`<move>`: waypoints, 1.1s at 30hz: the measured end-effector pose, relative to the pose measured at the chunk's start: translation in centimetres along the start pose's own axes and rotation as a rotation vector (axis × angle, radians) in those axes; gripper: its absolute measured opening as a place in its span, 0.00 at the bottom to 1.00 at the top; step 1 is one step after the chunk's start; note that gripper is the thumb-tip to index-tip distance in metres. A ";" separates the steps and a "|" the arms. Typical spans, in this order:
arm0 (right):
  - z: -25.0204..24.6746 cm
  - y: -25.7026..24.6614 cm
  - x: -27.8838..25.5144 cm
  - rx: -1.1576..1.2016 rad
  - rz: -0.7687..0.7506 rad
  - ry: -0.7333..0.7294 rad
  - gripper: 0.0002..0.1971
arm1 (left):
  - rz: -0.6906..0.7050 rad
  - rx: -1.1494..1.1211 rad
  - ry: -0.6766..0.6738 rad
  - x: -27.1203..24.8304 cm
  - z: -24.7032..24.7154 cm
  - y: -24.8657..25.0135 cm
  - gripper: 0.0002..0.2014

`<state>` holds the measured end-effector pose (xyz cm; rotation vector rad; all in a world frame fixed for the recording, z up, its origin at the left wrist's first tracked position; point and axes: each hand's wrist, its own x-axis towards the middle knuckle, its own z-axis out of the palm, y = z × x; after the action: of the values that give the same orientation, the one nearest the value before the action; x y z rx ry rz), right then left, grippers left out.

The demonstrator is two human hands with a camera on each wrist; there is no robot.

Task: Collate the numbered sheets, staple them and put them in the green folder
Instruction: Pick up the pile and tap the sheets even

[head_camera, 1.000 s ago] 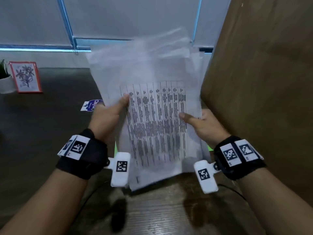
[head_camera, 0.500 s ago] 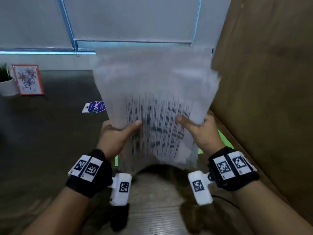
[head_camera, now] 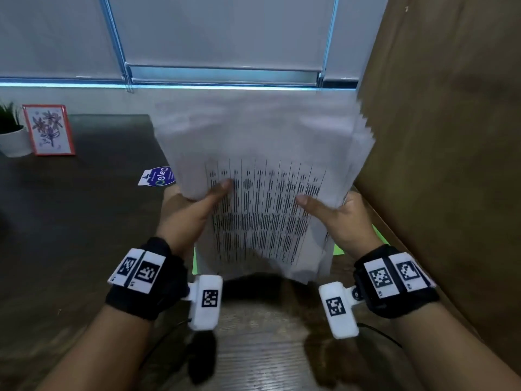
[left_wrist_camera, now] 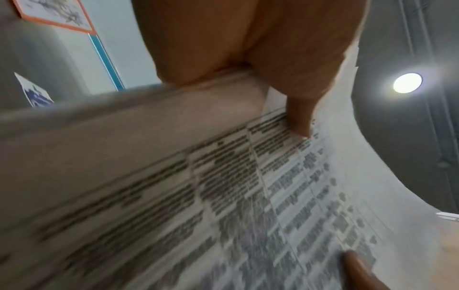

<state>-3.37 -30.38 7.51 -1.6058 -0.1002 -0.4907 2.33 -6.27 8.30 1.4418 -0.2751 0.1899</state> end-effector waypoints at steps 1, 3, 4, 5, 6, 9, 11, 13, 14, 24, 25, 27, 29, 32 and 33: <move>-0.3 0.2 -0.1 -0.008 0.026 -0.033 0.14 | 0.004 0.007 -0.025 -0.3 -0.3 0.1 0.22; -0.7 0.4 -0.4 -0.025 0.066 -0.077 0.16 | -0.005 0.014 -0.076 -0.4 -0.5 0.0 0.21; -0.7 0.4 -0.4 -0.018 0.073 -0.087 0.15 | -0.014 0.008 -0.098 -0.3 -0.5 0.0 0.20; -0.6 0.3 -0.4 -0.012 0.065 -0.093 0.14 | -0.015 0.009 -0.122 -0.2 -0.3 0.2 0.17; -0.4 0.1 -0.3 -0.016 0.042 -0.096 0.12 | -0.005 0.012 -0.150 0.0 -0.1 0.2 0.15; 0.3 -0.3 0.1 -0.048 0.026 -0.080 0.10 | 0.021 0.039 -0.157 0.5 0.2 0.5 0.13; 0.1 -0.5 0.5 -0.036 0.074 -0.044 0.13 | 0.036 0.047 -0.114 0.9 -0.3 0.2 0.12; -0.4 -1.0 0.9 -0.066 0.077 -0.006 0.20 | 0.057 0.095 -0.084 1.2 -0.7 0.1 0.10; -0.8 -1.7 1.2 -0.140 0.029 0.030 0.26 | 0.061 0.121 -0.063 1.3 -0.9 0.3 0.07; -1.0 -13.5 4.5 -1.056 -0.228 -0.442 0.07 | 0.428 0.706 -0.399 2.2 2.7 5.6 0.06; -1.1 -12.9 4.5 -0.990 -0.182 -0.448 0.11 | 0.417 0.691 -0.406 2.1 2.9 5.7 0.10; -1.8 -11.2 4.0 -0.853 -0.155 -0.383 0.21 | 0.404 0.696 -0.351 2.4 1.9 5.2 0.08; -3.3 -9.7 2.8 -0.677 -0.146 -0.287 0.18 | 0.423 0.795 -0.209 2.8 -0.6 3.8 0.10; -6.5 -7.2 1.3 -0.340 0.032 -0.073 0.11 | 0.255 0.687 0.092 2.4 -4.9 0.7 0.33; -7.5 -6.3 0.9 -0.264 0.087 -0.049 0.13 | 0.127 0.530 0.133 2.0 -5.7 -0.4 0.43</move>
<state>-6.61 -37.14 13.82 -1.8722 -0.0015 -0.4097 4.75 -0.69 7.96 1.9266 -0.2154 0.4873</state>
